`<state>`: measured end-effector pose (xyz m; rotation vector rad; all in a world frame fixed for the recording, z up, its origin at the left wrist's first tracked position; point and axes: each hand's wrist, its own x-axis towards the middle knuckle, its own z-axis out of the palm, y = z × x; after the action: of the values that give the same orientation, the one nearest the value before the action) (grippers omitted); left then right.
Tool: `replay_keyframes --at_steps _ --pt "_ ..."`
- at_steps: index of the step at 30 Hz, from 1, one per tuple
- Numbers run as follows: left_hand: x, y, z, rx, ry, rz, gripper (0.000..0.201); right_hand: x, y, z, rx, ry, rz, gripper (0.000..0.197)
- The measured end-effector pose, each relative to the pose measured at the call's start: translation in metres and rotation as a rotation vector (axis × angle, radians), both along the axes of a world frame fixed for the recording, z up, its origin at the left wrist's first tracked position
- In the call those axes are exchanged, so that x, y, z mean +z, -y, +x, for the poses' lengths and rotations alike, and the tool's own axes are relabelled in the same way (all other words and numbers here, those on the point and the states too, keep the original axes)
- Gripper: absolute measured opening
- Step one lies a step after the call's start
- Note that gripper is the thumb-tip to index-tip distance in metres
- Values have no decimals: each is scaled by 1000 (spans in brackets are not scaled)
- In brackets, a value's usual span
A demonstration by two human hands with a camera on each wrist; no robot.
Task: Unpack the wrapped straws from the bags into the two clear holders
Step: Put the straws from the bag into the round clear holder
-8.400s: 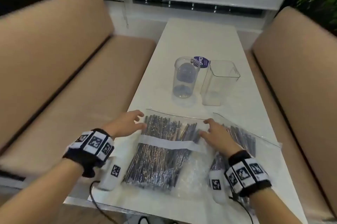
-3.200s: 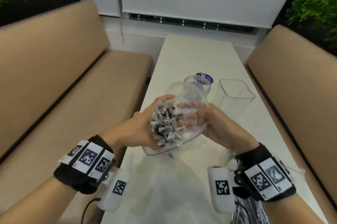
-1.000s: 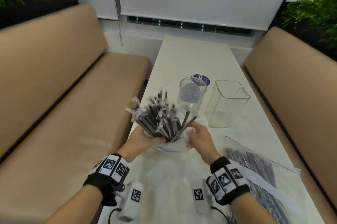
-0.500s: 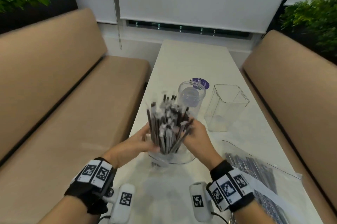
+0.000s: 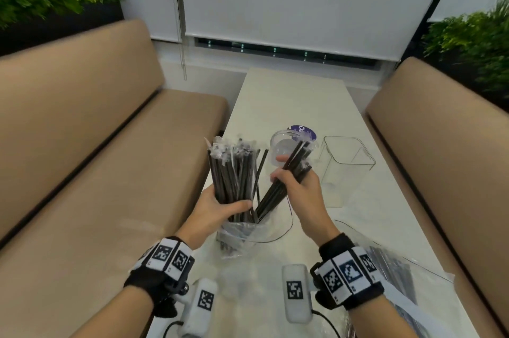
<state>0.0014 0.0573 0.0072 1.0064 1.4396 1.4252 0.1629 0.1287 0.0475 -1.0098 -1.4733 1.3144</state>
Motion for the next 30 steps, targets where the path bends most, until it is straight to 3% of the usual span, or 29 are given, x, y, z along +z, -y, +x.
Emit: replay_keyframes --at_steps 4,7,11,14,18,22,26,30 --pt "2 -6 8 -29 33 9 39 -6 10 -7 199 27 -14 22" --pt "3 -6 13 -61 16 12 40 -15 12 -13 92 99 63 31" --pt "-1 -5 4 -5 14 -14 35 -9 -1 -8 59 99 30 14" --pt "2 -7 -2 6 9 -19 37 3 -10 -6 35 86 70 25" --pt "8 -10 -8 -42 -2 -18 40 37 -23 -4 -11 -33 109 24" --pt "12 -14 -10 -64 2 -12 41 82 -41 1 -36 -124 82 7" --pt "15 -21 -12 -66 2 7 43 117 -52 6 -42 -136 77 5" --pt "6 -23 -21 -31 7 -23 43 161 -72 16 -195 -338 157 15"
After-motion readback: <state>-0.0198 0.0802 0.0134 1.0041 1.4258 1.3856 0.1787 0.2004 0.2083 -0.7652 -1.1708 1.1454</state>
